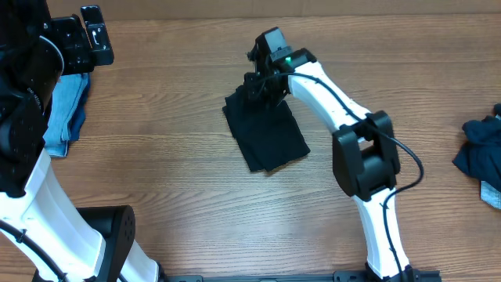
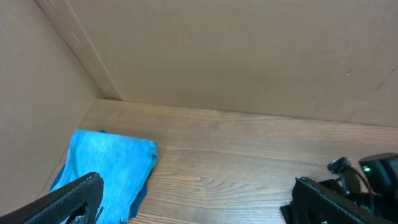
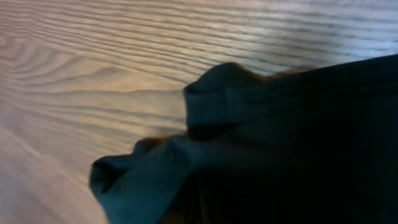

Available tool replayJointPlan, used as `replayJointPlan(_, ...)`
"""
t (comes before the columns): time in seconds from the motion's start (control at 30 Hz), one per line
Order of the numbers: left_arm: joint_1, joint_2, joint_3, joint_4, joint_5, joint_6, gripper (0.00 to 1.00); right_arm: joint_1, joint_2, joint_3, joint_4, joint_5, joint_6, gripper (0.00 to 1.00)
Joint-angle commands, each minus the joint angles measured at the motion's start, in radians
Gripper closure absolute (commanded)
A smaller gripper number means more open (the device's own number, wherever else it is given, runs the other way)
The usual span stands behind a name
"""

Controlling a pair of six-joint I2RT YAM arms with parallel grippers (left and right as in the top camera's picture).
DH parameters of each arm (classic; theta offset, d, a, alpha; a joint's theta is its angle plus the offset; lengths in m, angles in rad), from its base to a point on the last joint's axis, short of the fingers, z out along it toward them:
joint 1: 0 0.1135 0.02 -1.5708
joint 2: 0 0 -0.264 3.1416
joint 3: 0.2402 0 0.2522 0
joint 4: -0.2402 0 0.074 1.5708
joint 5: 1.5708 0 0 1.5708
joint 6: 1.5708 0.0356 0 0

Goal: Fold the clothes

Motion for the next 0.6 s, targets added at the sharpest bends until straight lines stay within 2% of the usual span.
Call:
replayJointPlan(0.0, 0.007, 0.006, -0.002, 0.002, -0.013, -0.007, 0.0, 0.025, 0.003, 0.007, 0.032, -0.005, 0.013, 0.96)
replayJointPlan(0.37, -0.015, 0.01, -0.002, 0.002, -0.013, -0.007, 0.0, 0.09, 0.087, 0.007, 0.09, 0.02, 0.011, 0.96)
replayJointPlan(0.57, -0.015, 0.011, -0.002, 0.002, -0.013, -0.007, 0.0, 0.063, 0.019, 0.07, 0.064, 0.024, -0.031, 0.96)
